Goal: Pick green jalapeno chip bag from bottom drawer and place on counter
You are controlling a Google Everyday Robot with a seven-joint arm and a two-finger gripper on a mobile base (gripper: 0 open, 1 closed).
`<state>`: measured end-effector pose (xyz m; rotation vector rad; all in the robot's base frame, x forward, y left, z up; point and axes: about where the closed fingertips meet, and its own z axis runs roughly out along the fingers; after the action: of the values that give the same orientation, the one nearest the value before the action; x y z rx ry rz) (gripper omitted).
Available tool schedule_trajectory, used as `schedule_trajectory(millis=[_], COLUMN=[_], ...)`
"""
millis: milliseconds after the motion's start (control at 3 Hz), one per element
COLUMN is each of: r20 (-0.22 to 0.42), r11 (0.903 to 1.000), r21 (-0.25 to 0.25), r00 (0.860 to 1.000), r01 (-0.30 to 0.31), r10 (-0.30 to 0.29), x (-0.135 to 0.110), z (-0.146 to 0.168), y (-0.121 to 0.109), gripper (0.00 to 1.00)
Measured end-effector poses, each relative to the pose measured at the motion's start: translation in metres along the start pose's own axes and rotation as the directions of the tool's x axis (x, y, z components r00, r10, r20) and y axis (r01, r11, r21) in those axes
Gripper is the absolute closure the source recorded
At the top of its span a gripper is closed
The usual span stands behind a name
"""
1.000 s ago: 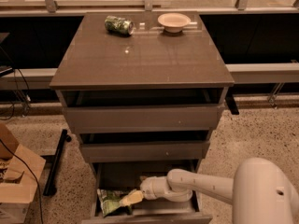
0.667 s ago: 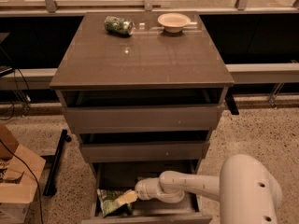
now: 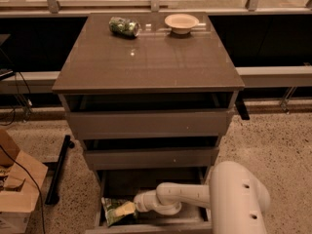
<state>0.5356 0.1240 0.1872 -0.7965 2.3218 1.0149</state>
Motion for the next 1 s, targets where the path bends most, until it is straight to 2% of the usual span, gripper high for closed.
schedule_trajectory(millis=[333, 667, 1000], r20=[-0.021, -0.03, -0.011], r11=[0.9977, 0.9956, 0.9982], r21=[-0.019, -0.033, -0.036], r00=[0.998, 0.996, 0.999], r01=[-0.066, -0.088, -0.048], r10=[0.065, 0.087, 0.048], x=[0.019, 0.027, 0.013], z=[0.022, 0.027, 0.013], y=[-0.002, 0.002, 0.012], gripper=[0.26, 0.5, 0.74])
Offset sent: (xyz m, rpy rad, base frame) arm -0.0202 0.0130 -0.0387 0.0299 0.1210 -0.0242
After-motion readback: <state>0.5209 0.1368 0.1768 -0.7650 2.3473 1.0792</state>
